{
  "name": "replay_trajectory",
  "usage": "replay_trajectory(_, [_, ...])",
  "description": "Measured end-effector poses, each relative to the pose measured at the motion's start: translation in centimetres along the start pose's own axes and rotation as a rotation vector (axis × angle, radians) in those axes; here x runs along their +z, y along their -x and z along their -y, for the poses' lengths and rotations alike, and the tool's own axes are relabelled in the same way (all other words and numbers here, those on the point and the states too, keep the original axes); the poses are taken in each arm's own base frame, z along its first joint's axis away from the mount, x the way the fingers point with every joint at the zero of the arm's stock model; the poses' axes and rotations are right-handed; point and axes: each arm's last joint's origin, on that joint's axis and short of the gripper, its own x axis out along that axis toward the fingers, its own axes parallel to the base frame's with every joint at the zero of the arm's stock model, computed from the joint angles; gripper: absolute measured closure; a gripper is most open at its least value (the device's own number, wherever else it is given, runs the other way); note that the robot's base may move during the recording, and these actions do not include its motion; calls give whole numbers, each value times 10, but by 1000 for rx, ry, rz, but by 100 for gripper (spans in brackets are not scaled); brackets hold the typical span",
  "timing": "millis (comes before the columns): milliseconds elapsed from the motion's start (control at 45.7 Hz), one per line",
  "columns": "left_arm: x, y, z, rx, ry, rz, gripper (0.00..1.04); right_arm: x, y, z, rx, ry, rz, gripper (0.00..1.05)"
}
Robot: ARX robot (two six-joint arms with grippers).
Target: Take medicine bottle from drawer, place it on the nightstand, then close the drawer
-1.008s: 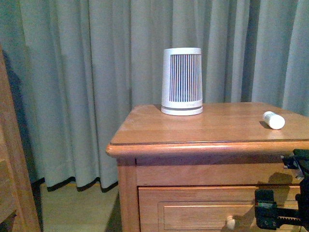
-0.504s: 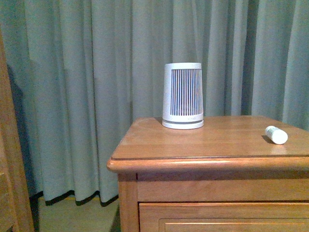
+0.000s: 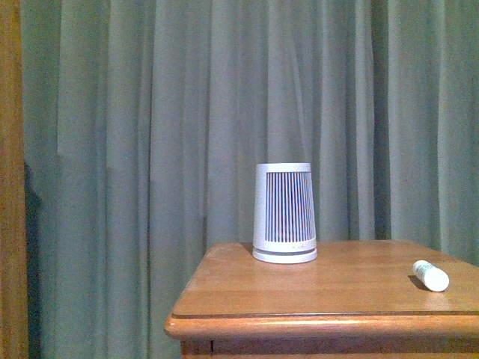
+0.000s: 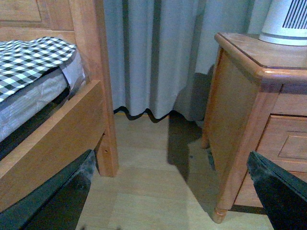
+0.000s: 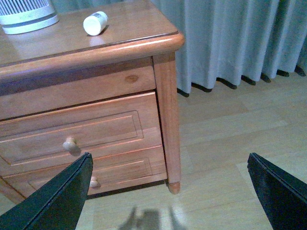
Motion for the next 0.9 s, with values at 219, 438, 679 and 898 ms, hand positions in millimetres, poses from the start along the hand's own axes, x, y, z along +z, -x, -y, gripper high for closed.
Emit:
replay_trajectory(219, [0, 0, 0, 0, 0, 0, 7, -7, 6, 0, 12, 19, 24, 7])
replay_trajectory(438, [0, 0, 0, 0, 0, 0, 7, -10, 6, -2, 153, 83, 103, 19])
replay_trajectory(679, [0, 0, 0, 0, 0, 0, 7, -9, 10, -14, 209, 130, 142, 58])
replay_trajectory(898, [0, 0, 0, 0, 0, 0, 7, -11, 12, -23, 185, 135, 142, 98])
